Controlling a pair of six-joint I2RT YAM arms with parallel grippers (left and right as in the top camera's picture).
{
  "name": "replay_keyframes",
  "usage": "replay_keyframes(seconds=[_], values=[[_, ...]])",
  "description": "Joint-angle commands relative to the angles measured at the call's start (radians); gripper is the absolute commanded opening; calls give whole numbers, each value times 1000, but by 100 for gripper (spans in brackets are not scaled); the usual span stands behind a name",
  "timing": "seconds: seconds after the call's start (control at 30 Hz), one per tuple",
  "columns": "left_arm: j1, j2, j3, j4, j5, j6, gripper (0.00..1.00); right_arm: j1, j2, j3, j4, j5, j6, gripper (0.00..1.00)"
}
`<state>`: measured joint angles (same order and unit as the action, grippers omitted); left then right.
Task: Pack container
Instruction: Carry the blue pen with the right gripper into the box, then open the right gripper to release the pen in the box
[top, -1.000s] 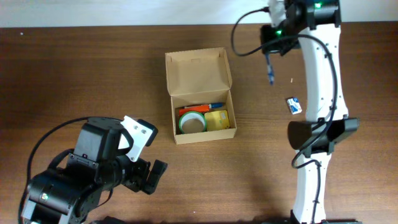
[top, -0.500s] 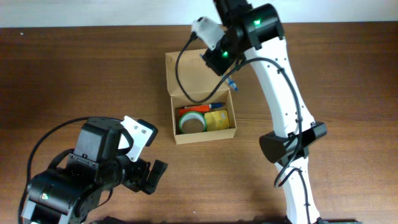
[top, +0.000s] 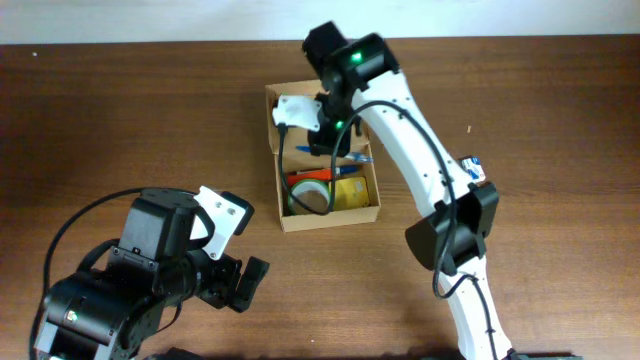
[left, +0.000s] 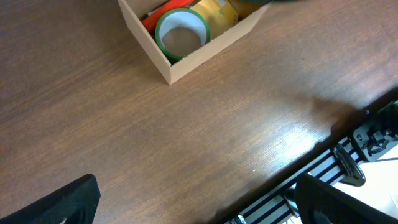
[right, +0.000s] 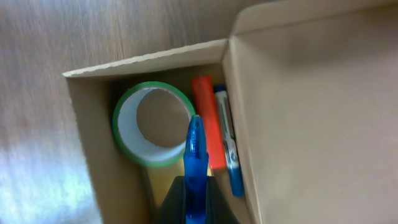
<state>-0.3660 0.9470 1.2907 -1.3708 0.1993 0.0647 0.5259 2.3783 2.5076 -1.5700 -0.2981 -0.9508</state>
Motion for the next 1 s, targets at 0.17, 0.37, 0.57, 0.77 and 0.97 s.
replay_keyframes(seconds=[0.17, 0.37, 0.57, 0.77, 0.97], values=[[2, -6, 3, 0, 14, 19, 100, 48, 0, -187, 171, 108, -89, 4], [2, -6, 3, 0, 14, 20, 100, 56, 0, -243, 259, 150, -90, 4], [2, -6, 3, 0, 14, 20, 100, 56, 0, -261, 305, 150, -93, 4], [2, -6, 3, 0, 14, 20, 100, 56, 0, -262, 307, 150, -93, 15], [2, -6, 3, 0, 14, 20, 99, 56, 0, -262, 306, 153, -92, 29]])
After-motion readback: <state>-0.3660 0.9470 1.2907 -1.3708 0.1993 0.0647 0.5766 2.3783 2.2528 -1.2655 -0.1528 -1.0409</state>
